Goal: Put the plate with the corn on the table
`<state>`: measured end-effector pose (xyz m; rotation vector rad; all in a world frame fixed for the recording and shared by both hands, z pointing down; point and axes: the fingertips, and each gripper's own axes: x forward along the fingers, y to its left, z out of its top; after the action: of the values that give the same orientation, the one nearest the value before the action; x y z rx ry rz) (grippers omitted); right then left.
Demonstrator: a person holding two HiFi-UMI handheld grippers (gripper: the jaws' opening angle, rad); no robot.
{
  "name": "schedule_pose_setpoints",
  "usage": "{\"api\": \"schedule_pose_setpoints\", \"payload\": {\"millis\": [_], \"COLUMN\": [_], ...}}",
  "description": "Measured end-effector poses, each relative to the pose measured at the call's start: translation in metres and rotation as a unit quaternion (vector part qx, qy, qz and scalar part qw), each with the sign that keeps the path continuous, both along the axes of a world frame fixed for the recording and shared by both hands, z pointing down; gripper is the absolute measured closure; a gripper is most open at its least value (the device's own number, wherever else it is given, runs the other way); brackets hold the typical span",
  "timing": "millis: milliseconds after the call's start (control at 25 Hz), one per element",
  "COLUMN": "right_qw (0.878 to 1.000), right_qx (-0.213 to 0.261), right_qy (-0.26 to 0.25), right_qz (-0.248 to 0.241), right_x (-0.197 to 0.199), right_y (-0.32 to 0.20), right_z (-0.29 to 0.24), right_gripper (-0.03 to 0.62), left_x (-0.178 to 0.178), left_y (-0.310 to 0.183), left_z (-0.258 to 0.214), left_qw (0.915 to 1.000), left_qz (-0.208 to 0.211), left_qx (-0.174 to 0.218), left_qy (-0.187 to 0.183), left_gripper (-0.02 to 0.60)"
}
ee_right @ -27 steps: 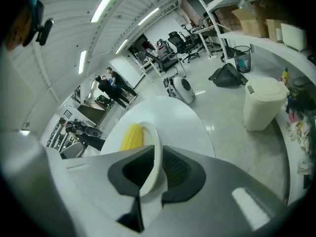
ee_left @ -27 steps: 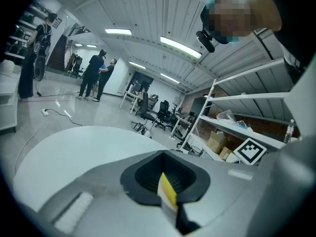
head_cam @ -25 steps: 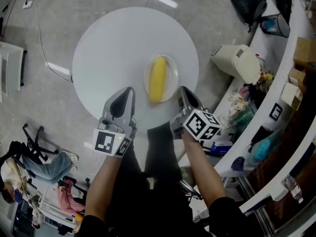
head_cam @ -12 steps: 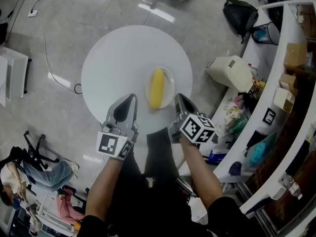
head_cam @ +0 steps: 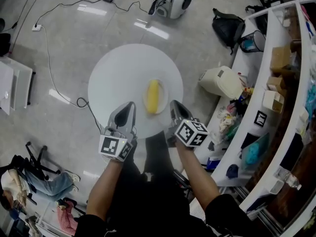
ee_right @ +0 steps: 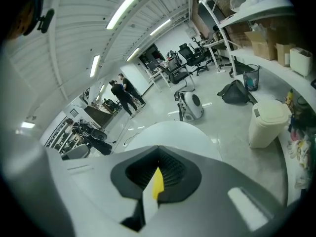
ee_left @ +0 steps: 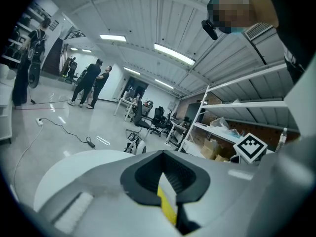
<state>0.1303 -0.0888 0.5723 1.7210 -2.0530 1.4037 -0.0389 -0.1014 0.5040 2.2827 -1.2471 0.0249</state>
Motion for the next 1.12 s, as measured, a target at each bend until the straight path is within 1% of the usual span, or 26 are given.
{"api": "schedule_pose_setpoints", "payload": {"millis": [160,360,600,880,1120], "right_qw": [1.000,0.999,0.996,0.993,0.988], "right_qx": [0.017,0.051,0.090,0.119,0.152], "right_qy": [-0.002,0.000,0.008,0.019,0.015], "right_qz": [0.006,0.009,0.004,-0.007,-0.017], "right_x": [-0.002,-0.008,-0.018,-0.028,-0.036], "right_y": [0.002,0.002,0.007,0.023,0.032], "right_z": [-0.029,-0.071,-0.117,-0.150,-0.171], "right_gripper": [0.585,0.585,0.585,0.585,0.585], "left_x": [0.000,-0.001,0.003,0.003,0.004], "left_y": [0.009,0.018,0.032,0.042,0.046], "left_z": [-0.025,-0.063,-0.094,-0.131,-0.147], "left_qw": [0.9999,0.9994,0.9976,0.9959,0.9948], "left_qz": [0.008,0.015,0.046,0.046,0.045], "left_qx": [0.014,0.029,0.051,0.077,0.089], "left_qy": [0.004,0.015,0.010,0.017,0.022], "left_gripper": [0.580,0.580,0.580,0.580,0.580]}}
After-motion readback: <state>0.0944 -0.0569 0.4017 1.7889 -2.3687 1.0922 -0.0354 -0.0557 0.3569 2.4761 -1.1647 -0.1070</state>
